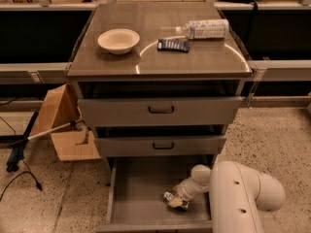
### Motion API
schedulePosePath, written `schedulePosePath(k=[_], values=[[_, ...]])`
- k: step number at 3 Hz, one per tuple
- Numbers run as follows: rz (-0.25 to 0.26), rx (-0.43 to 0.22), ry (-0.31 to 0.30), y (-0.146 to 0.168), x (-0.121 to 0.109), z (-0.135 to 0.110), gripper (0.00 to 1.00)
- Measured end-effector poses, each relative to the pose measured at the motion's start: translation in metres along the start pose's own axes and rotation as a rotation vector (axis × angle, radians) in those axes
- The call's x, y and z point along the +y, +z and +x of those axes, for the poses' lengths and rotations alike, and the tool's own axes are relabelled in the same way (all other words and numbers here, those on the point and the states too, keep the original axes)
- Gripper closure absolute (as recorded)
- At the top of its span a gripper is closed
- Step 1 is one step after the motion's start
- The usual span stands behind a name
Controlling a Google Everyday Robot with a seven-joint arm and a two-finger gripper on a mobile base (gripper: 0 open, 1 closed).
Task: Pick redbull can from bottom drawer and place on counter
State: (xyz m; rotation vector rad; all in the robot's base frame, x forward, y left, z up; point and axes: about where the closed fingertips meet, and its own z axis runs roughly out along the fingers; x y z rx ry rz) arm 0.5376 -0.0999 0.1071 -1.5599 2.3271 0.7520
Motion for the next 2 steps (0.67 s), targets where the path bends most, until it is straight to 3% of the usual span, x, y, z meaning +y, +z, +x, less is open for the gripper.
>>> schedulePosePath(k=[1, 2], values=[[0.000, 0.000, 0.000, 0.0001, 0.0000, 0.0000, 0.89], [0.000, 0.000, 0.000, 0.0001, 0.0001, 0.0000, 1.00]])
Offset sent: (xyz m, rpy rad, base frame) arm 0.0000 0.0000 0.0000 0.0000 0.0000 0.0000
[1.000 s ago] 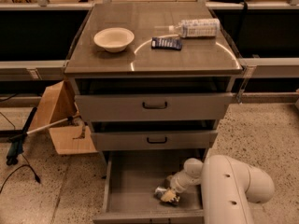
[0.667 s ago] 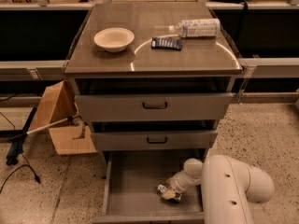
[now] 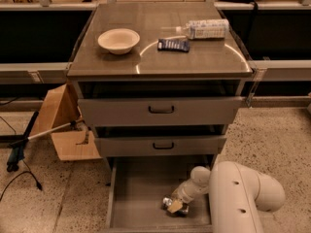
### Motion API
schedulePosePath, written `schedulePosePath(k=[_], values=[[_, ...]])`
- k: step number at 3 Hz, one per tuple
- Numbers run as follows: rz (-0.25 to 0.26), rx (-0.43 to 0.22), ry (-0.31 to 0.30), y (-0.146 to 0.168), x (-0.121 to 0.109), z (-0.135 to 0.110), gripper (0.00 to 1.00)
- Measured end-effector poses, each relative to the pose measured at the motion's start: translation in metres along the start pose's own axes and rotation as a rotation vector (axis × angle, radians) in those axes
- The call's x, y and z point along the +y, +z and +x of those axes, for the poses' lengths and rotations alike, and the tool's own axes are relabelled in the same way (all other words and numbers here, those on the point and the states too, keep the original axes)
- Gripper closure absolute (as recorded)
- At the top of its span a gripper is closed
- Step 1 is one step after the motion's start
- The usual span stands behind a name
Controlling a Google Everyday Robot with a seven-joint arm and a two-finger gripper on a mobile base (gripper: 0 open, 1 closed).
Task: Pick redbull can from bottom drawer and place on counter
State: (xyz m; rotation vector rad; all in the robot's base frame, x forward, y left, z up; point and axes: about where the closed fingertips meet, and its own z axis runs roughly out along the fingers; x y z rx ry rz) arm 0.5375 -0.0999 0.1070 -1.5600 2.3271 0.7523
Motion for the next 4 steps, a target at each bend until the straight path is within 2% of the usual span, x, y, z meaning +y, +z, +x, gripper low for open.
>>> schedulePosePath(k=[1, 2, 3, 4], values=[[0.000, 0.000, 0.000, 0.000, 0.000, 0.000, 1.00], [-0.028, -0.041, 0.005, -0.009, -0.001, -0.010, 1.00], [-0.061, -0.102, -0.003, -0.045, 0.002, -0.036, 1.00], [-0.036, -0.155, -0.039, -0.090, 0.008, -0.062, 1.00]])
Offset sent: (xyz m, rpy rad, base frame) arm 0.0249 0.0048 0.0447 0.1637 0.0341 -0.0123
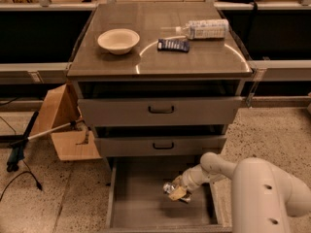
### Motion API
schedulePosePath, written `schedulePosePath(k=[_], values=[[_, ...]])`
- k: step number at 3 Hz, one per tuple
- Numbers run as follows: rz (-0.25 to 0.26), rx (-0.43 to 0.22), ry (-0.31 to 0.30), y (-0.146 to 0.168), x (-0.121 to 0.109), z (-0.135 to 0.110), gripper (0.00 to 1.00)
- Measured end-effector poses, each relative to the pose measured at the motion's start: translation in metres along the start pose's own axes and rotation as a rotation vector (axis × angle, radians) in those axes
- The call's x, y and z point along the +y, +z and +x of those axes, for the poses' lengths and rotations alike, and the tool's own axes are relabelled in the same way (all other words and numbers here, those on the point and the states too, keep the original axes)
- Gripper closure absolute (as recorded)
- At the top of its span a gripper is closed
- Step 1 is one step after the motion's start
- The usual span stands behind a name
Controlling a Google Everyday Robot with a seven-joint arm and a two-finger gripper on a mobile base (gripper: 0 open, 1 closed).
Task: Pick redbull can from bottom drawer and place on counter
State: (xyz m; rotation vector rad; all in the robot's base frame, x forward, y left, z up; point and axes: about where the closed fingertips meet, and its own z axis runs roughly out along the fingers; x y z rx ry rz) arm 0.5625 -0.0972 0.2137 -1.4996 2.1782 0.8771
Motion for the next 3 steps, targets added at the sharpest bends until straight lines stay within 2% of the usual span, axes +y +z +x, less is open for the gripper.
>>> schedulePosePath(k=[2, 3], values=[[0.073, -0.045, -0.065, -0.059, 0.054, -0.039, 1.00], [0.130, -0.056, -0.097, -0.083, 0.078, -0.058, 1.00]])
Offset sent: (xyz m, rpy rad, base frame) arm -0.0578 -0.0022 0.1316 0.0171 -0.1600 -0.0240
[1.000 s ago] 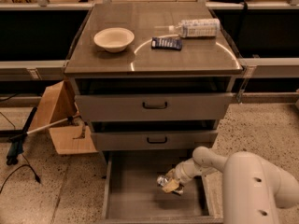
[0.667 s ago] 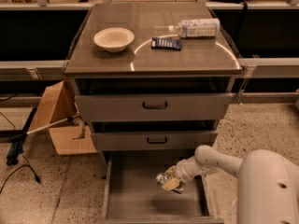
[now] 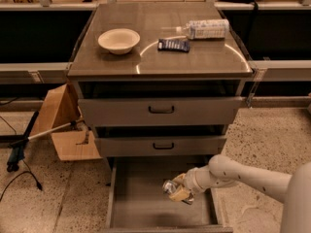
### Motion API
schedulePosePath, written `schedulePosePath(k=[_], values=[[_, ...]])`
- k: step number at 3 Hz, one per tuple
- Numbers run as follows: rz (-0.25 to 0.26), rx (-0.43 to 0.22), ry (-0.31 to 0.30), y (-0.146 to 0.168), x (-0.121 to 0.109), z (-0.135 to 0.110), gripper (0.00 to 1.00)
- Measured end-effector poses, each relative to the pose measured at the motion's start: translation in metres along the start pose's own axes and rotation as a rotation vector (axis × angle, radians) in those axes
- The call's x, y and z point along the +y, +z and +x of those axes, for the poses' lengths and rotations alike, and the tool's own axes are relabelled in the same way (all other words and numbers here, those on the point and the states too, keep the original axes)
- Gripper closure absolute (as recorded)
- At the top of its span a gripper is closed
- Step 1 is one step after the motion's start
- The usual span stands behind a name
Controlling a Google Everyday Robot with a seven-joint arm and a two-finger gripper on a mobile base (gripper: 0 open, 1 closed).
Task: Pick redbull can from bottom drawer and place on counter
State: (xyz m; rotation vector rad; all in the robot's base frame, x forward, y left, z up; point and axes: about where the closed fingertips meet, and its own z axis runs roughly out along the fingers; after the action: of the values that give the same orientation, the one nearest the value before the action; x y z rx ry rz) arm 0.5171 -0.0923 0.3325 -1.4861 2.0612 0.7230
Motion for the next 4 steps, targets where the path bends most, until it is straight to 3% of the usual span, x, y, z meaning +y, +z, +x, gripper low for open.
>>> schedulePosePath(k=[1, 2, 4], values=[[0.067, -0.002, -0.050, -0.021, 0.009, -0.028, 1.00], [0.124, -0.003, -0.094, -0.046, 0.004, -0.063, 1.00], [0.121, -0.026, -0.098, -0.052, 0.005, -0.073, 1.00]])
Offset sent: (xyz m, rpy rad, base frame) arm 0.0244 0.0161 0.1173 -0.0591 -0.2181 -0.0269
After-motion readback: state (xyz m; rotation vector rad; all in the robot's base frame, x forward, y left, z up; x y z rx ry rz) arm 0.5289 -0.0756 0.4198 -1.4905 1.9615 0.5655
